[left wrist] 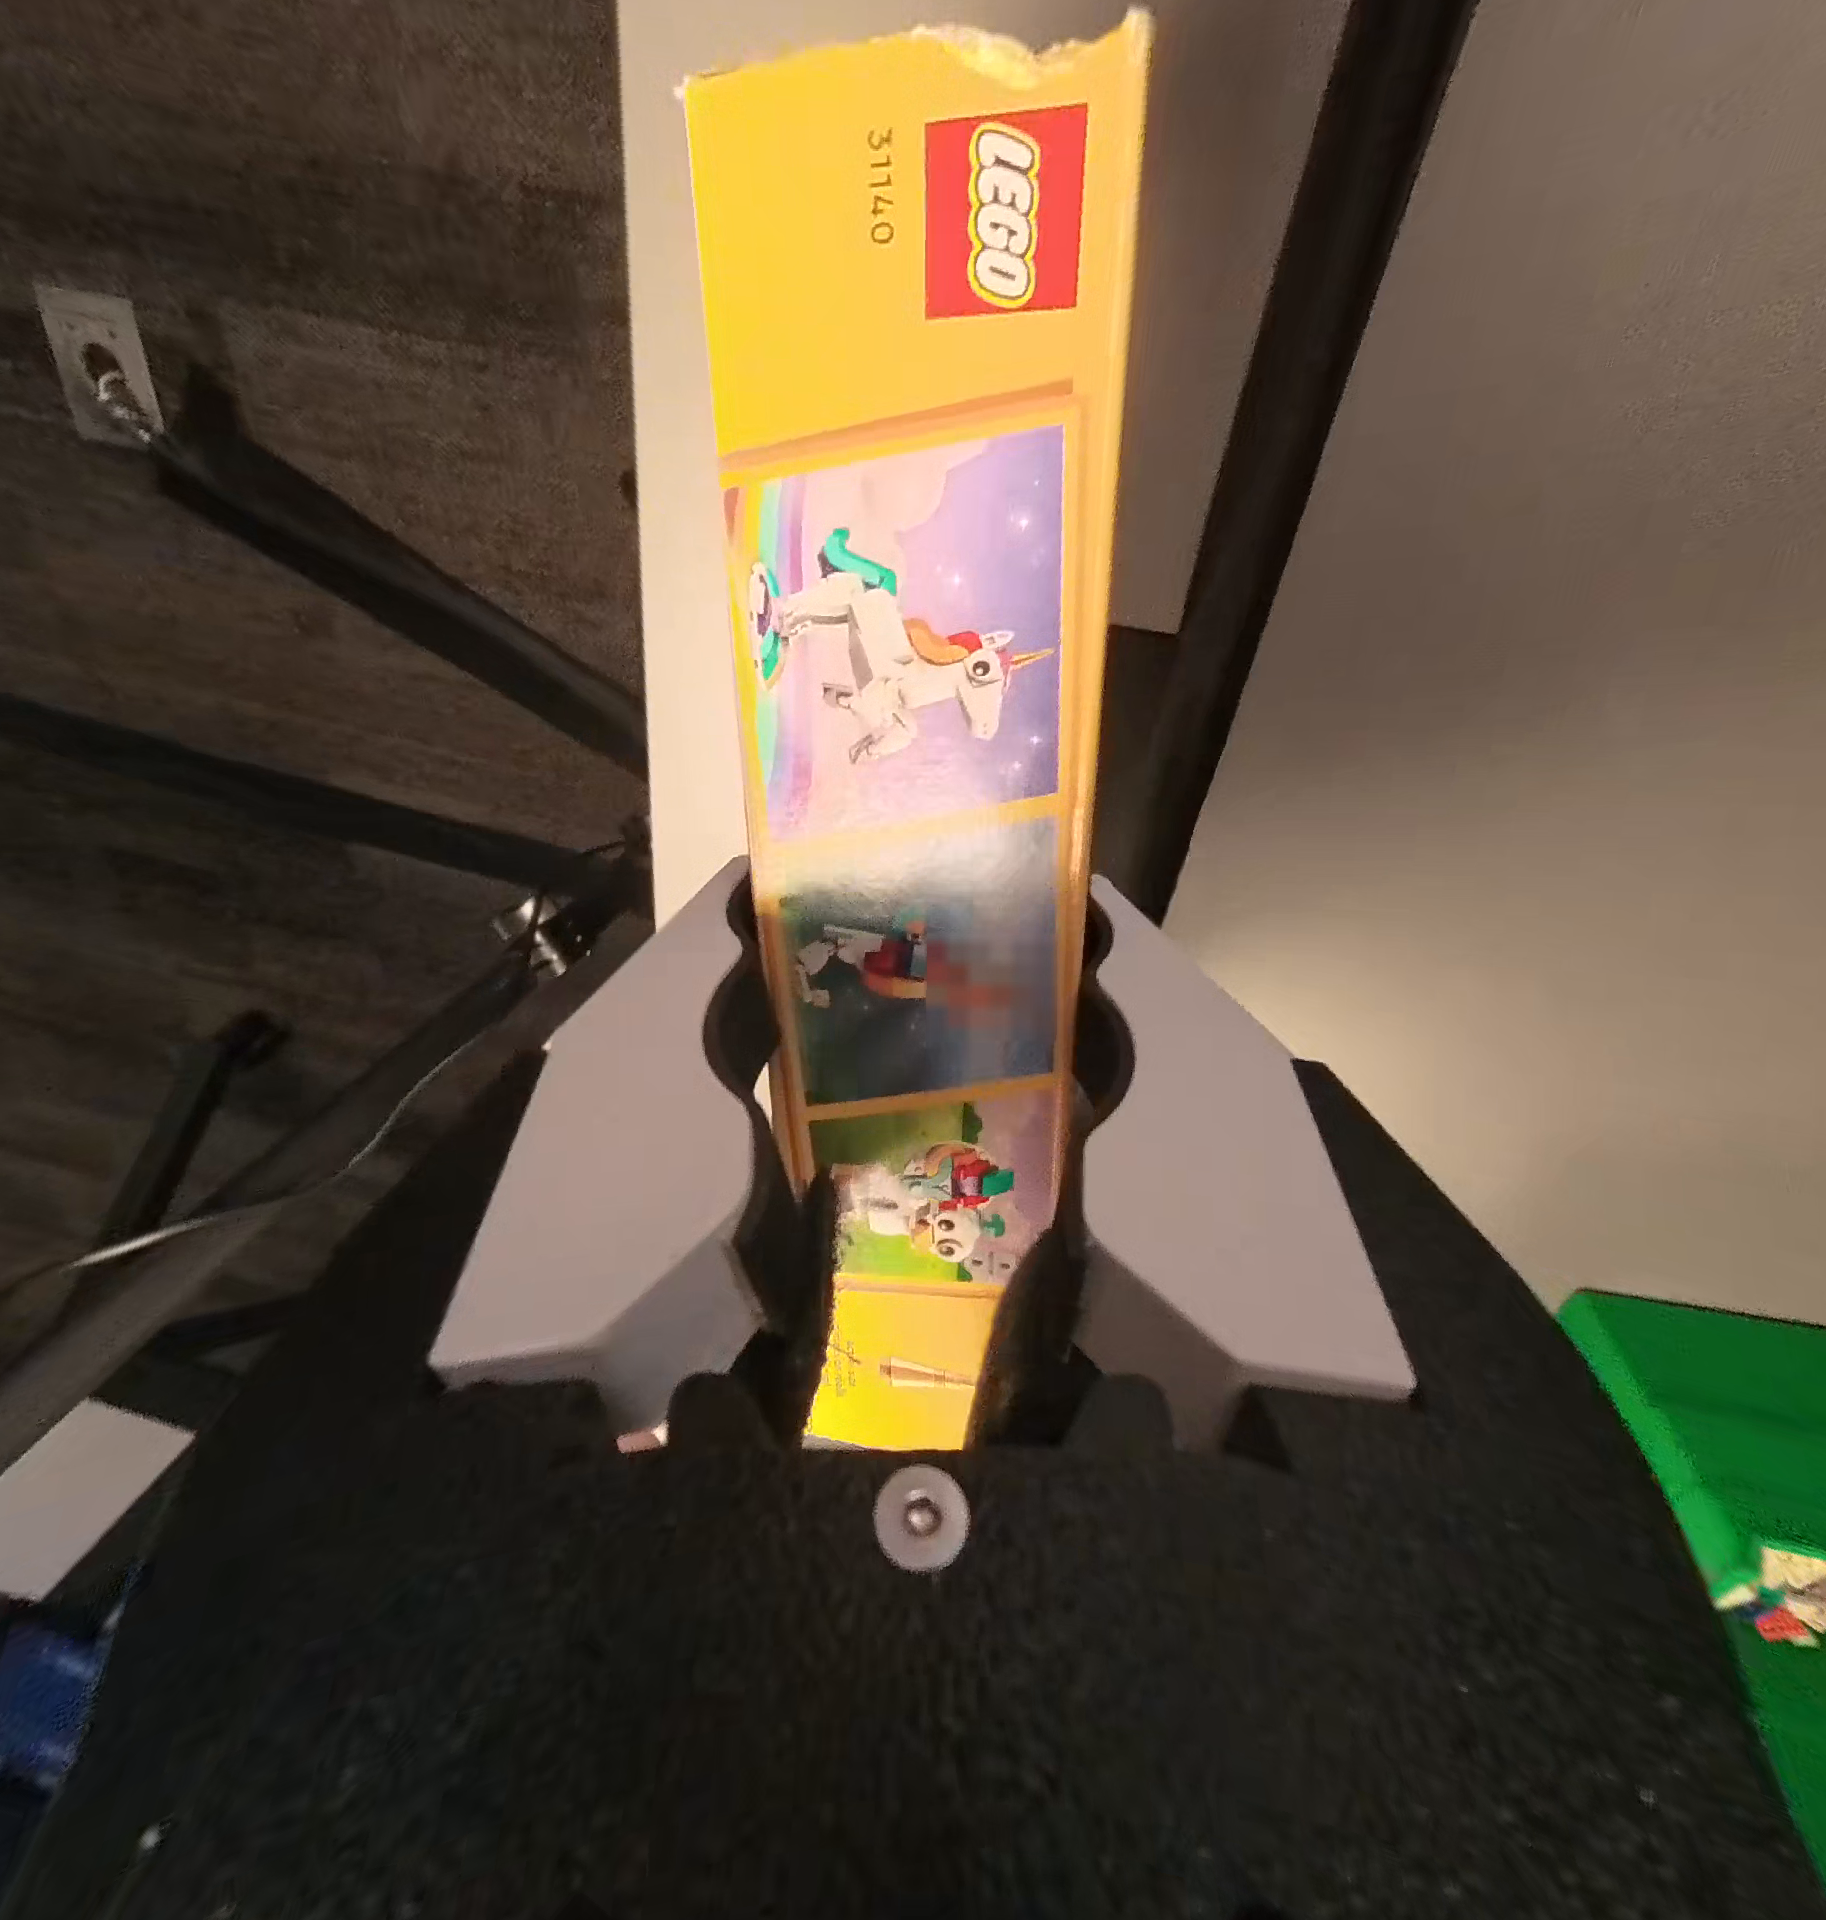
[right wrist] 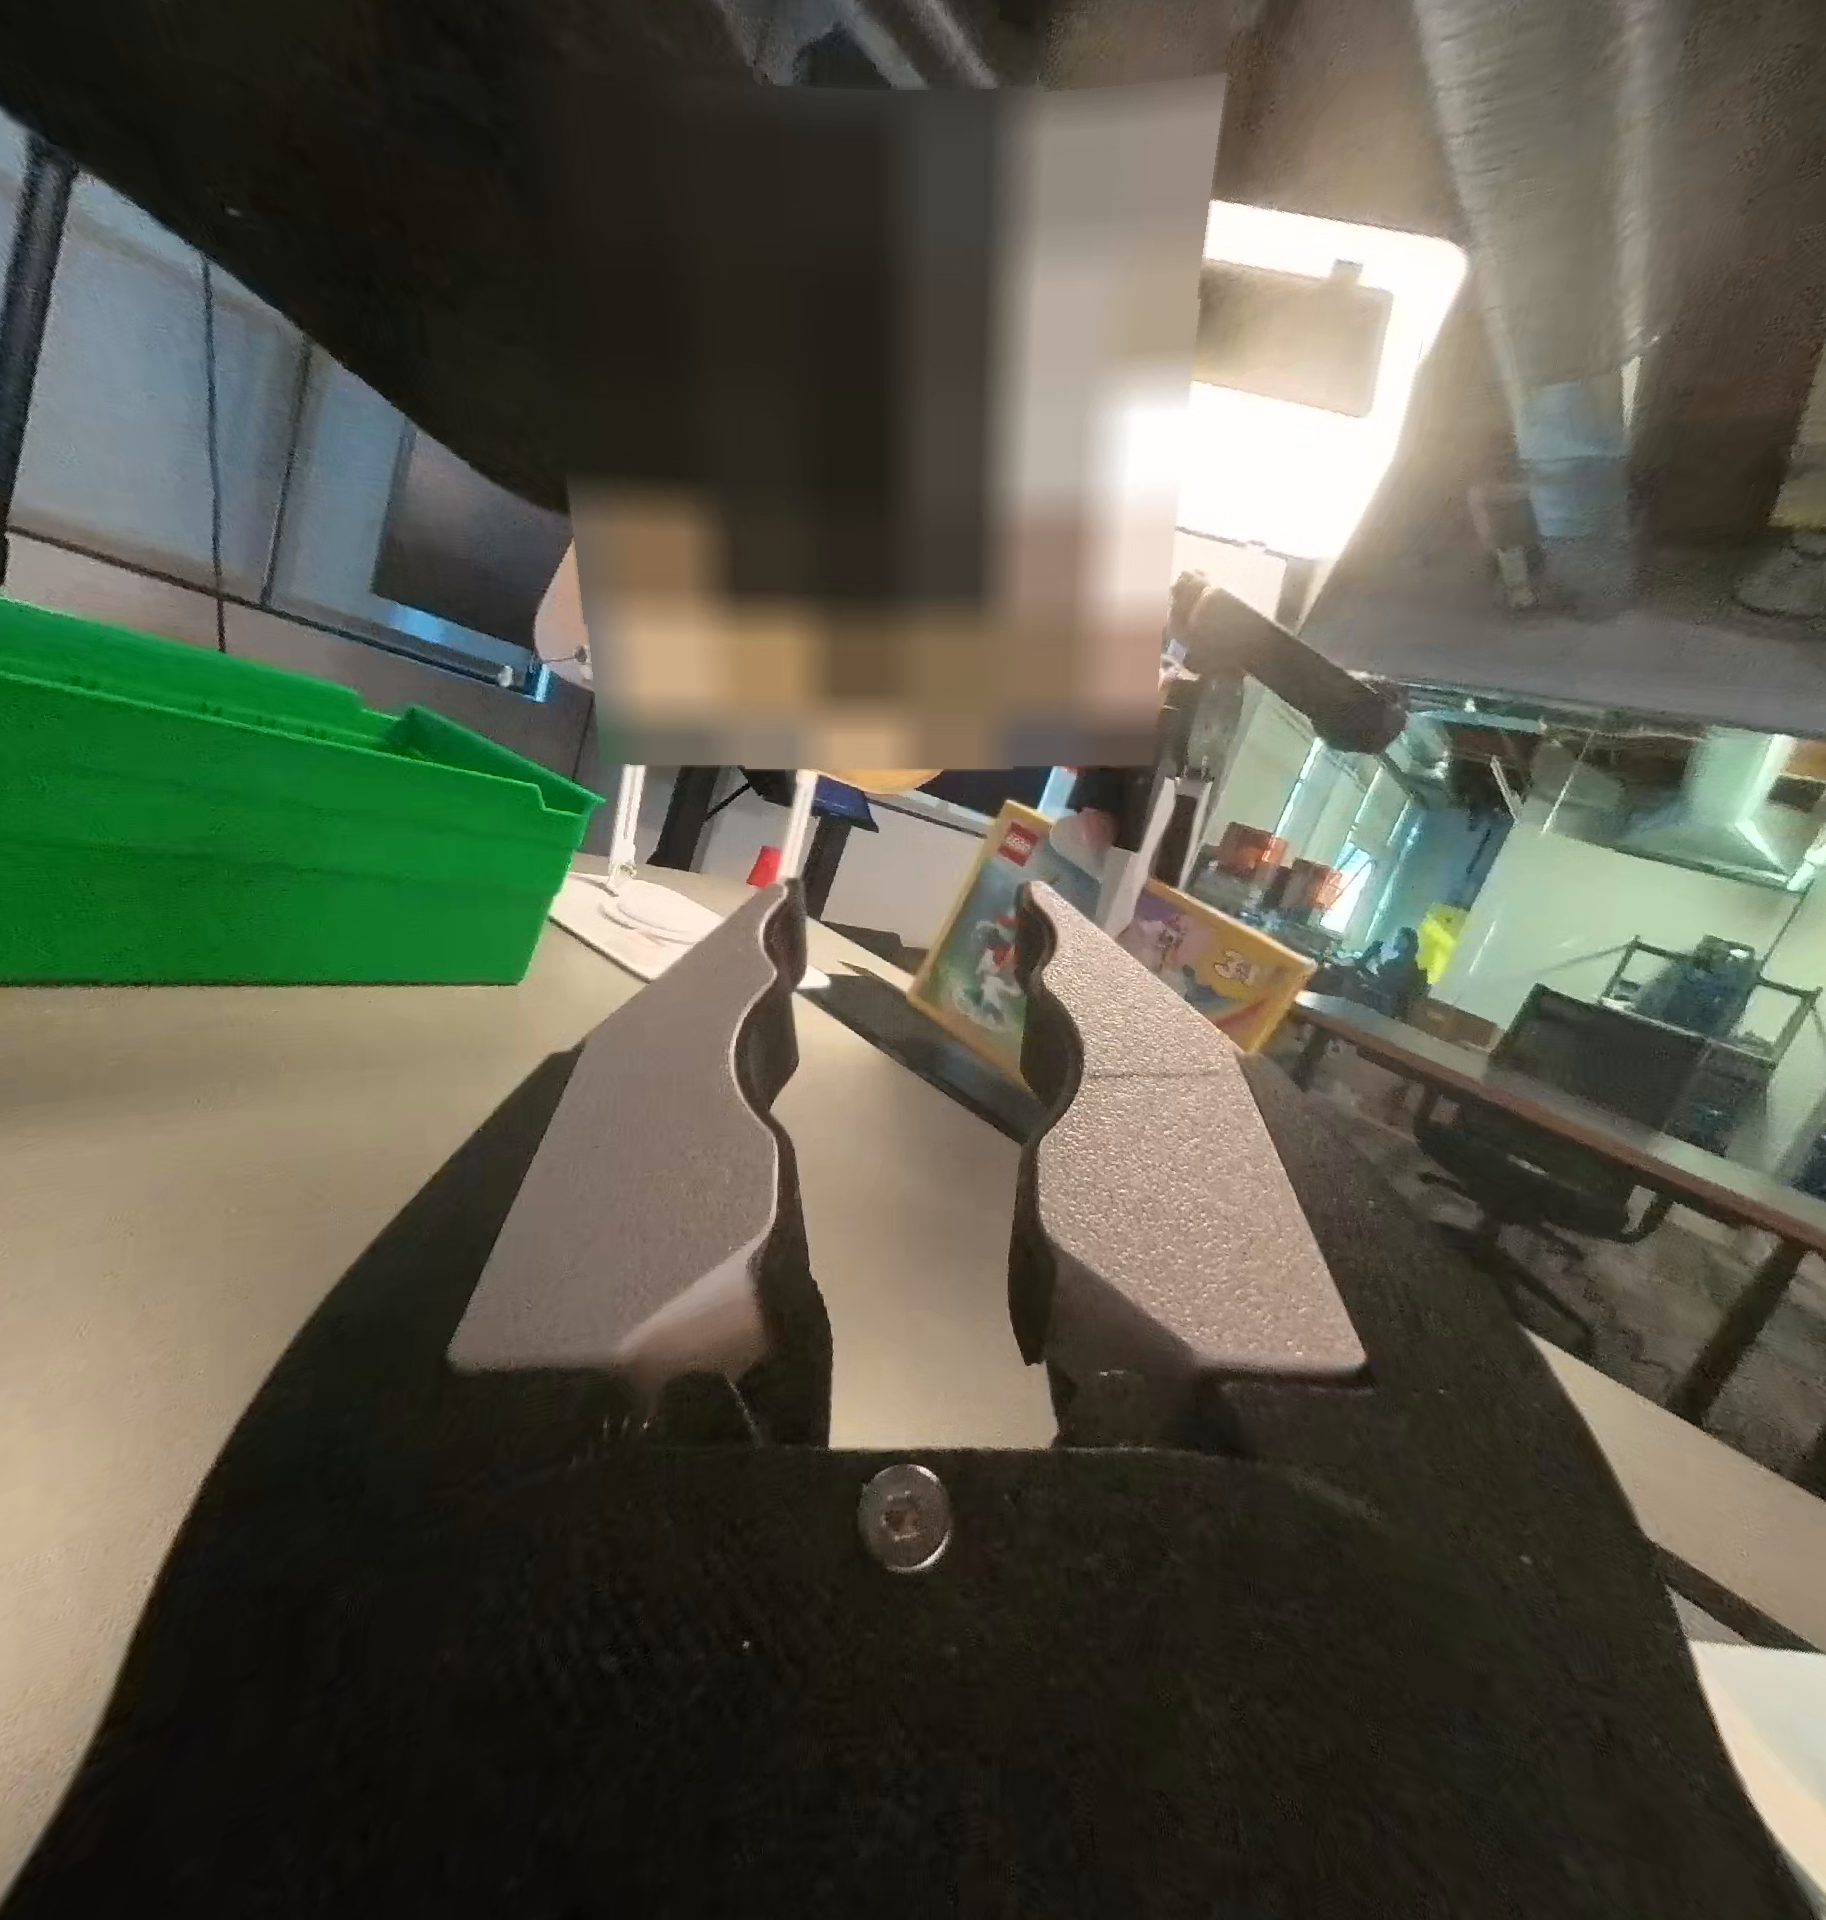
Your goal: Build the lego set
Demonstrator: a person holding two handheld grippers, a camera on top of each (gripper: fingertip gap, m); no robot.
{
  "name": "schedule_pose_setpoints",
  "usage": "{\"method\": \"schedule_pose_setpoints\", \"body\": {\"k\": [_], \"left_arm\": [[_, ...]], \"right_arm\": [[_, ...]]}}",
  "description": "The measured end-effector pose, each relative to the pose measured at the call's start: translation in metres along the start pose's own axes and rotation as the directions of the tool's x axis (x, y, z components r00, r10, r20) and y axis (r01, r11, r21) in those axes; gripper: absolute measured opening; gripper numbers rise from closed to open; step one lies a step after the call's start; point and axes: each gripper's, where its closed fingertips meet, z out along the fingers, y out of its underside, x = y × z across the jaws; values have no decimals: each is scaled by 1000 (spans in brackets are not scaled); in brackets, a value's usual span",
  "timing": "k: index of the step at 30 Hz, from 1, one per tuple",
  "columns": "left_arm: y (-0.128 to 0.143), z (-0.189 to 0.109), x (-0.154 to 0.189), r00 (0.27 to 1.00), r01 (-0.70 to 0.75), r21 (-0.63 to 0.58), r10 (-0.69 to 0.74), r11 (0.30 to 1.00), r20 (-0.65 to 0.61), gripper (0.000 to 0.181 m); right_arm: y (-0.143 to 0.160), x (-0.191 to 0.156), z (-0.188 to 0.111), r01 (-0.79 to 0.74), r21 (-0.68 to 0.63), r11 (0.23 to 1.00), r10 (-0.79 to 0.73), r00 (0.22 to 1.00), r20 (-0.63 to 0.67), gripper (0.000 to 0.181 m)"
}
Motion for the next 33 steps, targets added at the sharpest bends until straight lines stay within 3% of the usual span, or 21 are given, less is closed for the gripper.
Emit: {"method": "schedule_pose_setpoints", "body": {"k": [10, 16, 21, 25, 28, 33], "left_arm": [[24, 13, -4, 998, -60, -77, 60, 995, -9, 57], [14, 15, -2, 1000, -25, -66, 25, 998, 5, 84], [10, 6, -20, 993, 66, -72, -58, 995, 104, 141], [-5, -14, -25, 978, 35, -7, -33, 999, 206, 157], [-12, -28, -13, 962, -31, -2, 30, 1000, 271, 156], [-37, -80, 22, 848, -263, 132, 164, 956, 505, 108]], "right_arm": [[7, 7, 1, -25, -27, 999, 24, 999, -27, 35], [7, 6, 1, -21, -30, 999, 21, 1000, -21, 31], [8, 7, 2, -19, -31, 999, 19, 1000, -23, 31], [7, 7, 1, -27, -25, 999, 27, 999, -23, 33], [7, 10, 1, -37, -21, 999, 36, 999, -31, 32], [8, 13, 0, -47, -24, 999, 46, 998, -44, 33]]}}
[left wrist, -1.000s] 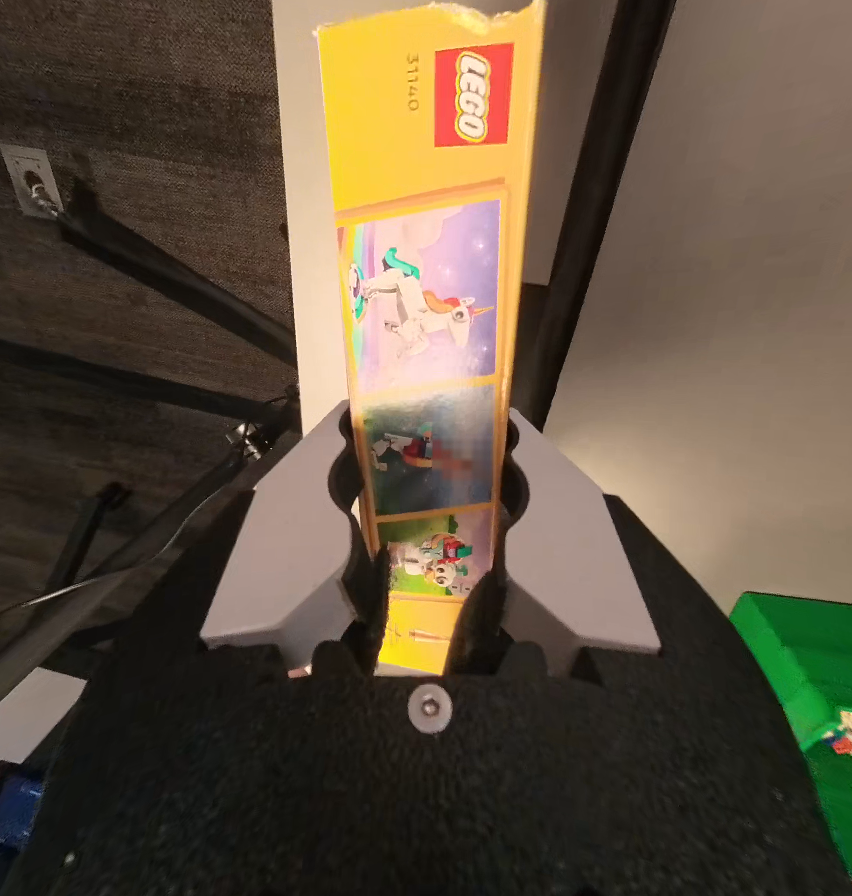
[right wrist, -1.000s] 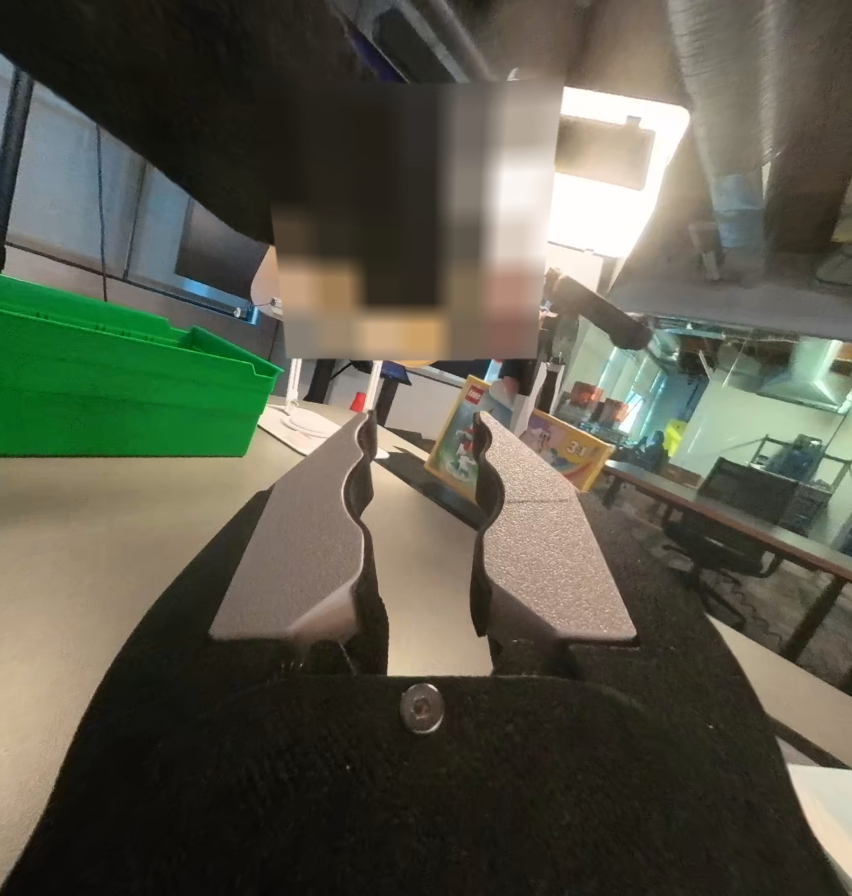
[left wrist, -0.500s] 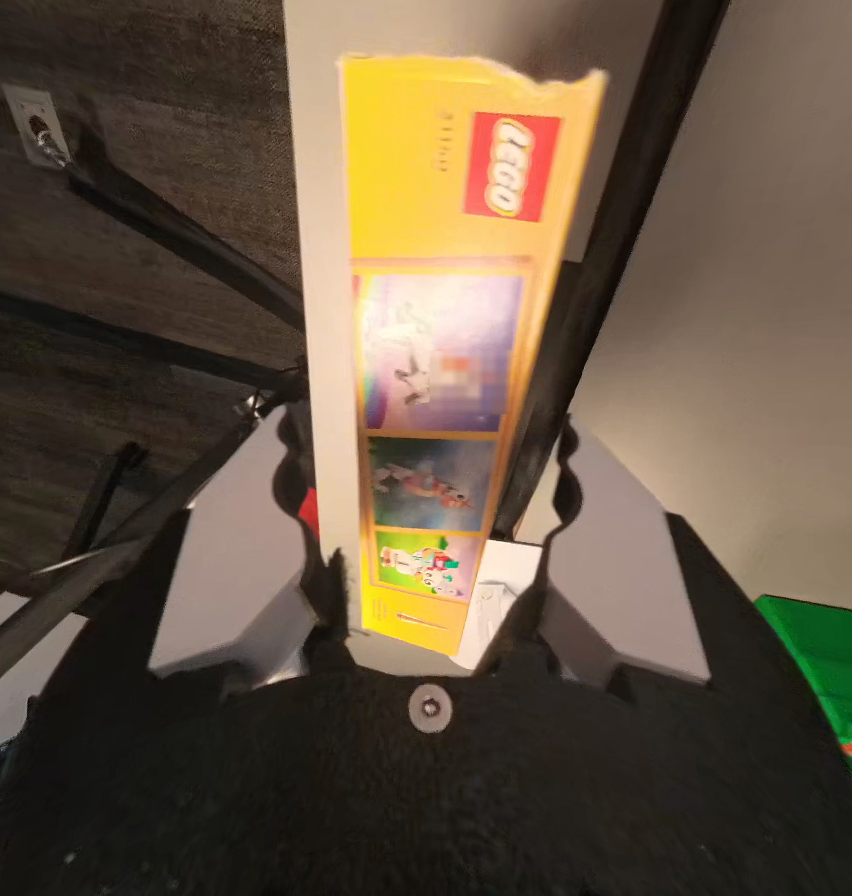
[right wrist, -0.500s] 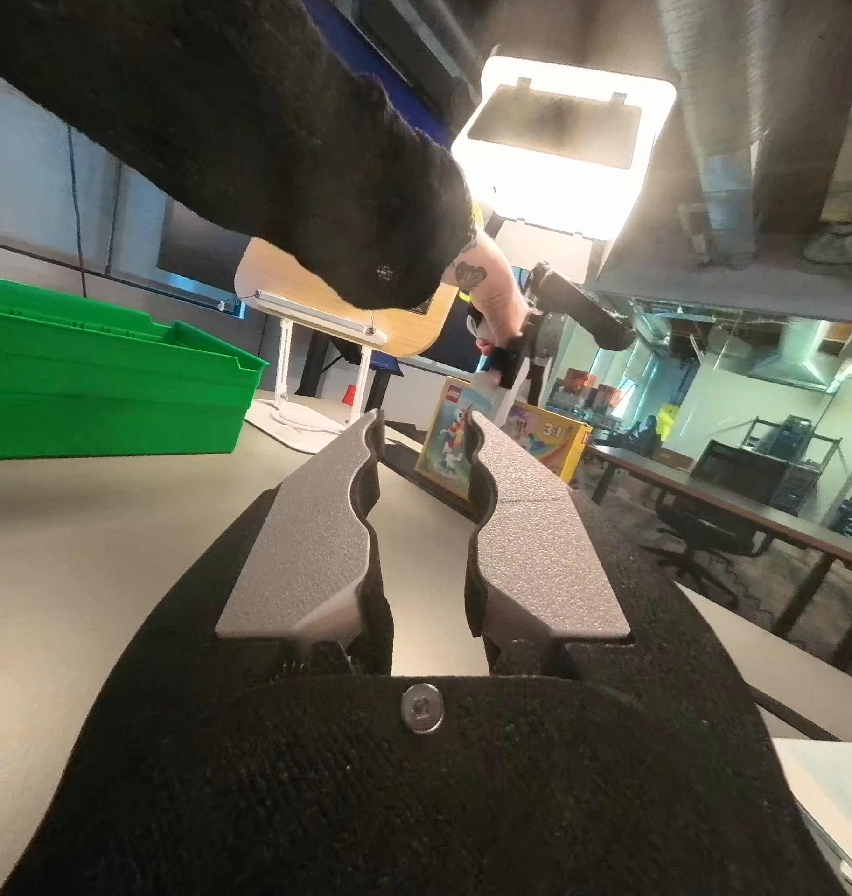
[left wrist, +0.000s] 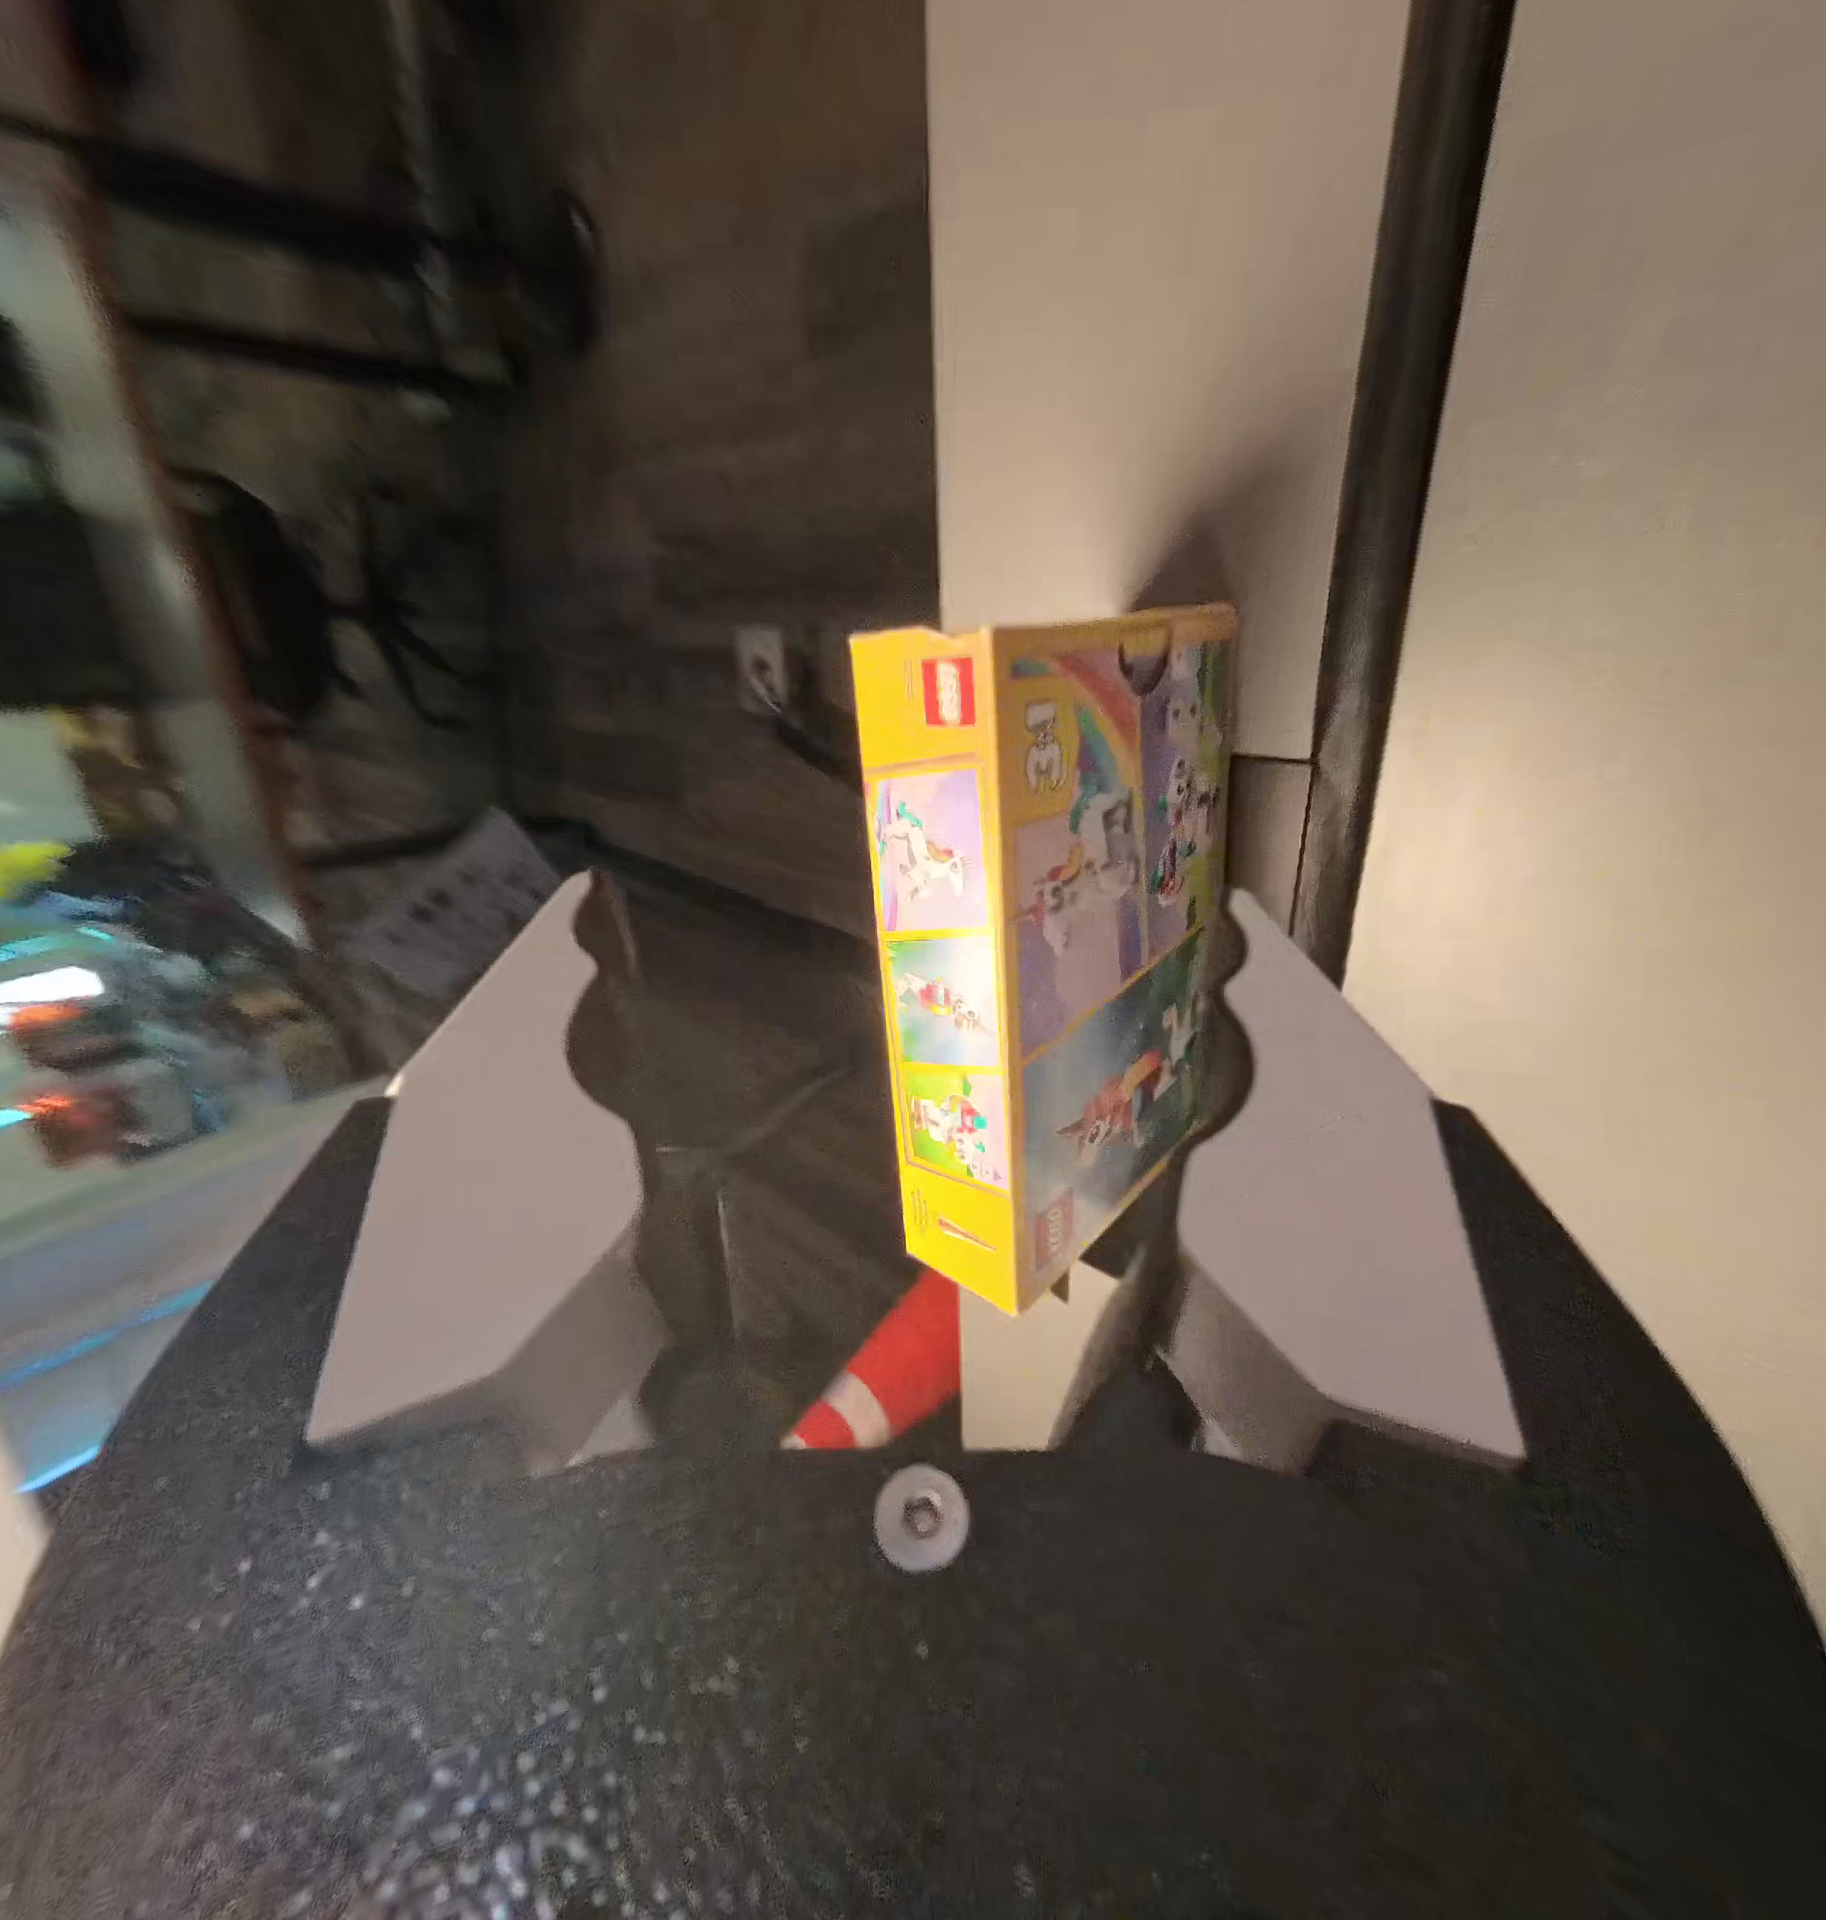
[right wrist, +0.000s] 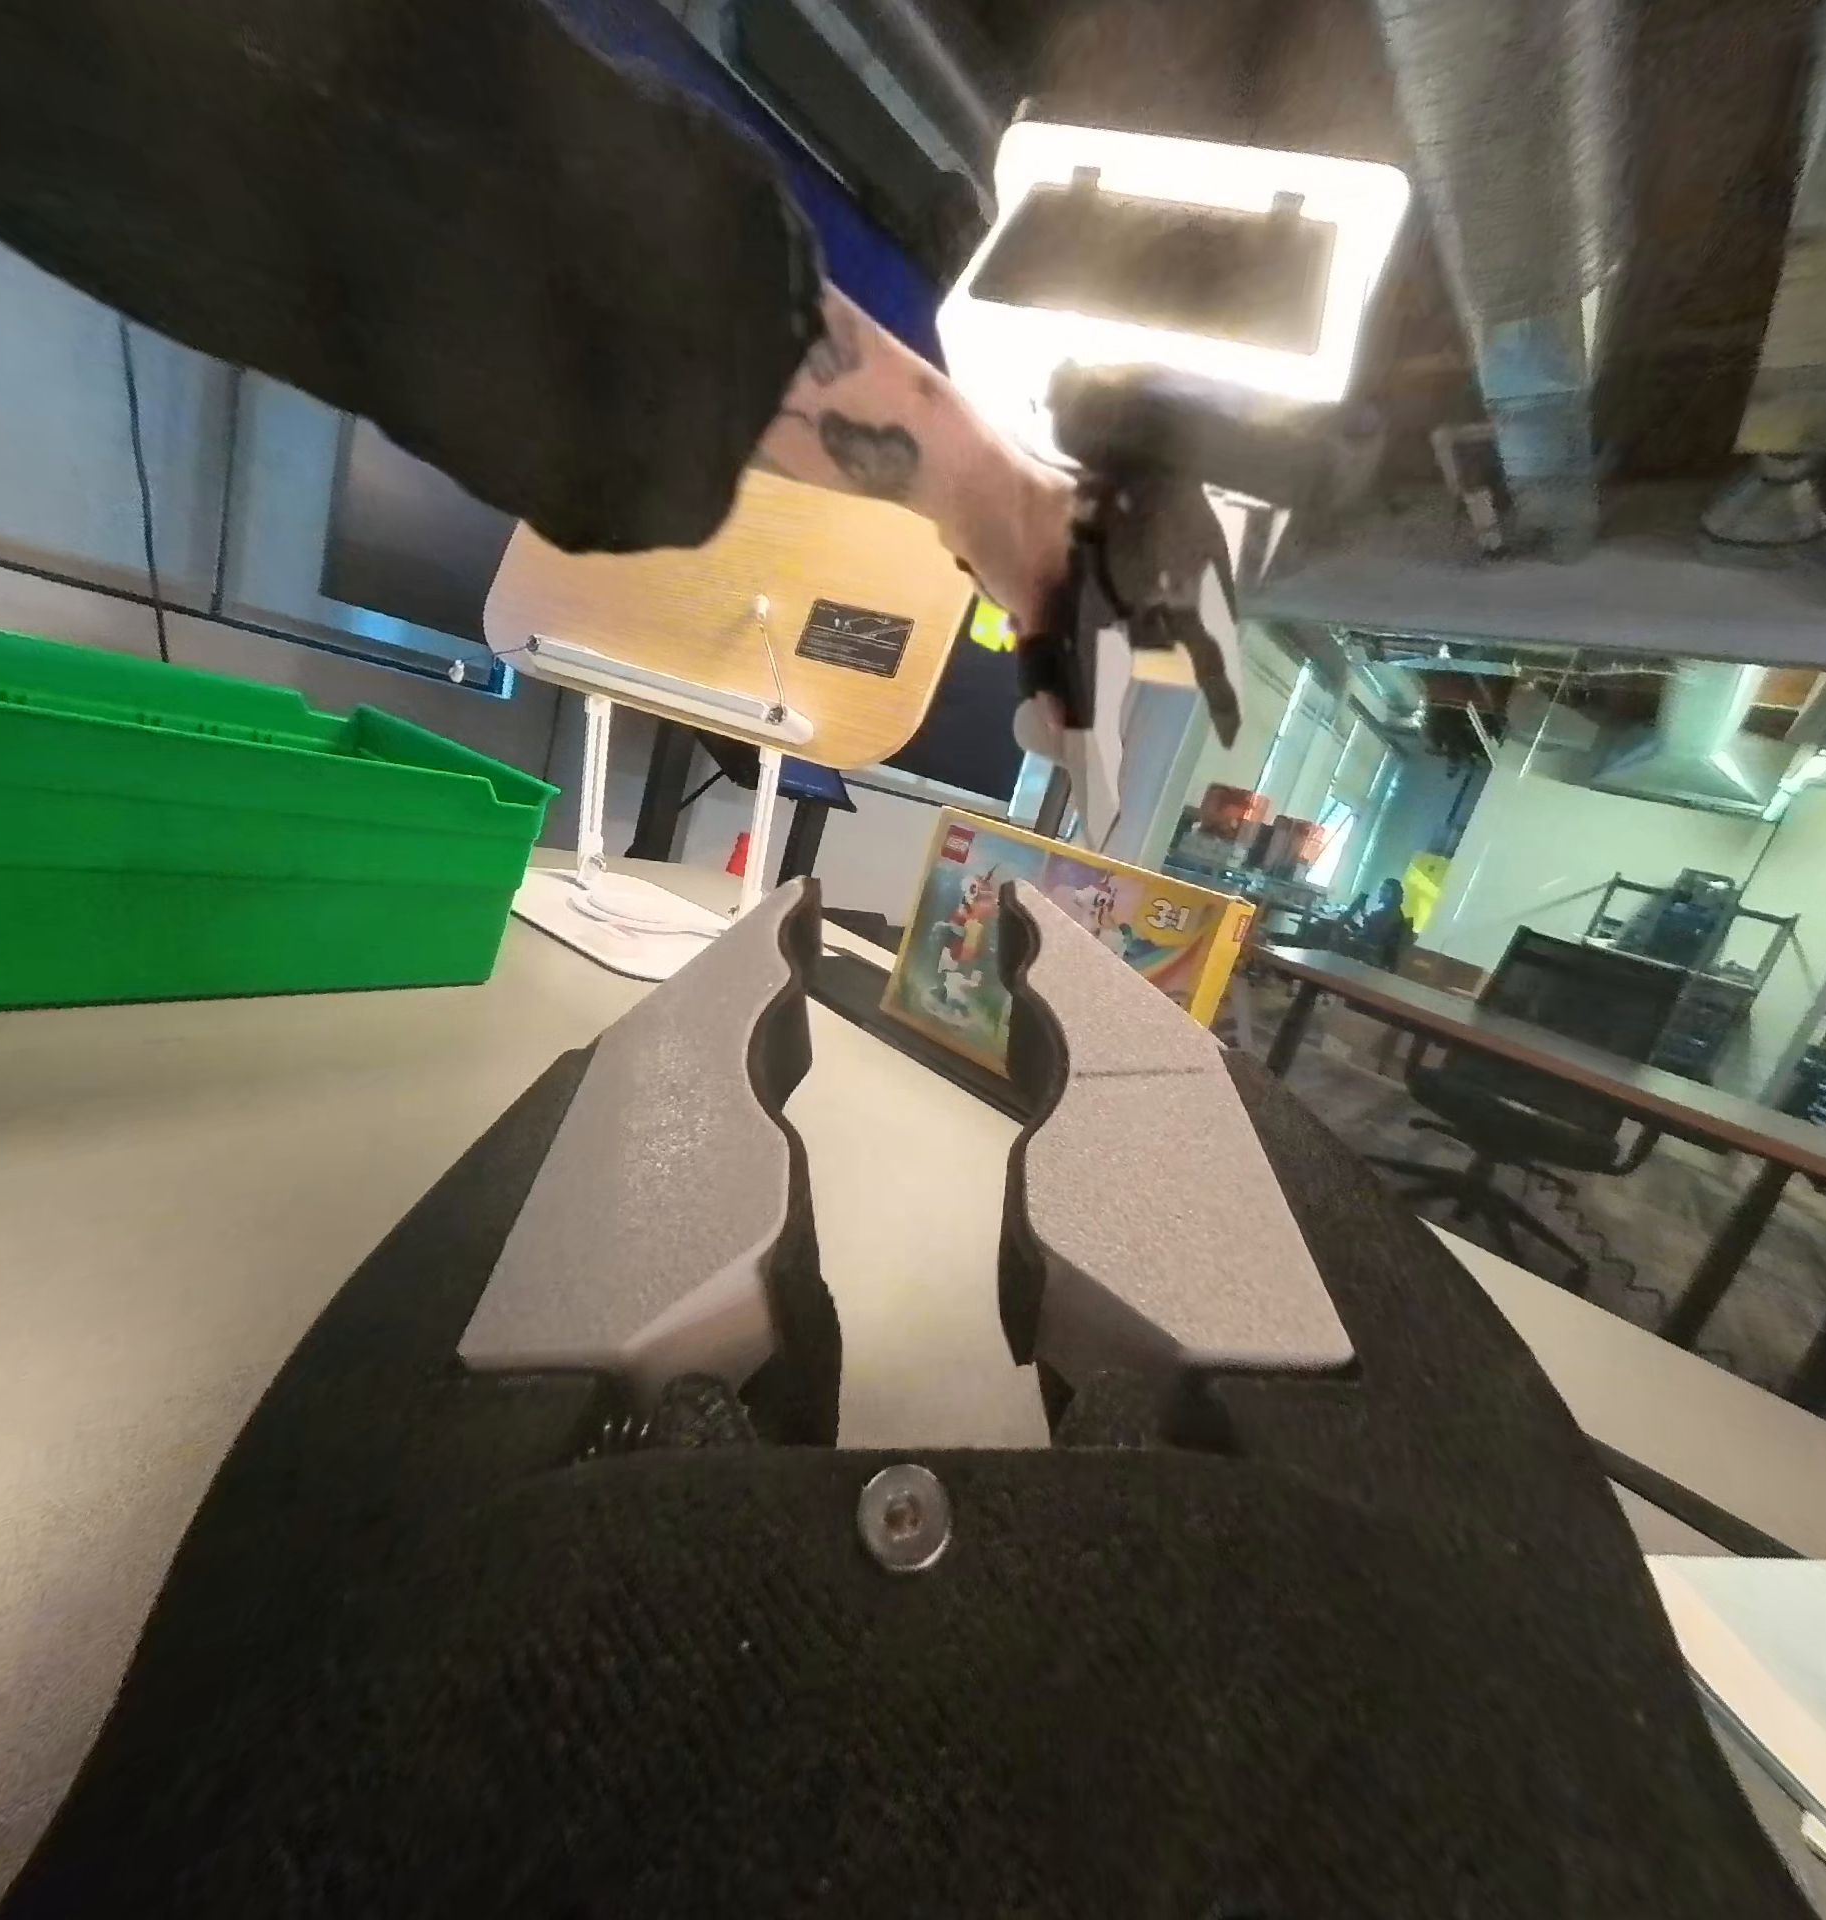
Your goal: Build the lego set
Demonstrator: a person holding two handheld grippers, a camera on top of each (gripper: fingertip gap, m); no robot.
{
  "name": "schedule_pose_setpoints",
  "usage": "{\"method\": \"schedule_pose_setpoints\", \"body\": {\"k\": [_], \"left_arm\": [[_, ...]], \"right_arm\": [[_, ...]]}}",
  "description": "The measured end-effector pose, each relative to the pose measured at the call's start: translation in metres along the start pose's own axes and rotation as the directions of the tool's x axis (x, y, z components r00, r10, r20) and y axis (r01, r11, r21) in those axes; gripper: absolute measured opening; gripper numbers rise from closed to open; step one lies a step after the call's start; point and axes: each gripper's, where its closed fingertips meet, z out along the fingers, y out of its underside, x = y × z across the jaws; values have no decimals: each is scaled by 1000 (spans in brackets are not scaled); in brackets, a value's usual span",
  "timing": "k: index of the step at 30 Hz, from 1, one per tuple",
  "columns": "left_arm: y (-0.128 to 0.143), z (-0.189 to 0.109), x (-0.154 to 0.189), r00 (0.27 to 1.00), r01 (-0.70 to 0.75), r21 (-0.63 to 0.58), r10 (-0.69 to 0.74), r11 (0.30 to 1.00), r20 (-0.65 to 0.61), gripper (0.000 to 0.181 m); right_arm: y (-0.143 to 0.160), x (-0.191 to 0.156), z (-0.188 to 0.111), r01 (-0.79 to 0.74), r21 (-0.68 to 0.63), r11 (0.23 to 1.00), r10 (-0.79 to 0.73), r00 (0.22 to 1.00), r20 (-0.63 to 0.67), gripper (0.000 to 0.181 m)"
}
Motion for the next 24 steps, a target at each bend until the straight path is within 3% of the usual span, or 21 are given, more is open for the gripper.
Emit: {"method": "schedule_pose_setpoints", "body": {"k": [3, 6, 9, 12, 17, 19, 22, 24], "left_arm": [[-22, -59, 1, 973, -11, 161, -27, 987, 228, 71], [-40, -150, 16, 868, 25, 426, -231, 904, 440, 33], [-34, -234, 69, 754, 141, 670, -518, 729, 404, 22], [-2, -295, 134, 592, 167, 763, -682, 625, 429, 0], [47, -339, 246, 362, 305, 813, -850, 497, 384, 0], [61, -347, 281, 284, 342, 808, -872, 480, 398, 0], [84, -340, 321, 193, 435, 774, -887, 460, 418, 0], [89, -326, 340, 183, 490, 752, -895, 441, 406, 0]], "right_arm": [[1, 4, 0, -4, -5, 1000, 4, 1000, -17, 32], [2, 8, -1, 5, -10, 1000, -5, 999, -33, 30], [6, 16, -2, 8, -32, 999, -10, 997, -73, 27], [9, 21, -3, 7, -52, 999, -13, 995, -103, 23], [10, 15, -2, 81, -70, 994, -87, 993, -85, 16], [11, 16, -3, 110, -90, 990, -118, 988, -97, 13], [14, 18, -8, 144, -129, 981, -160, 979, -123, 8], [12, 17, -13, 175, -147, 974, -195, 972, -133, 6]]}}
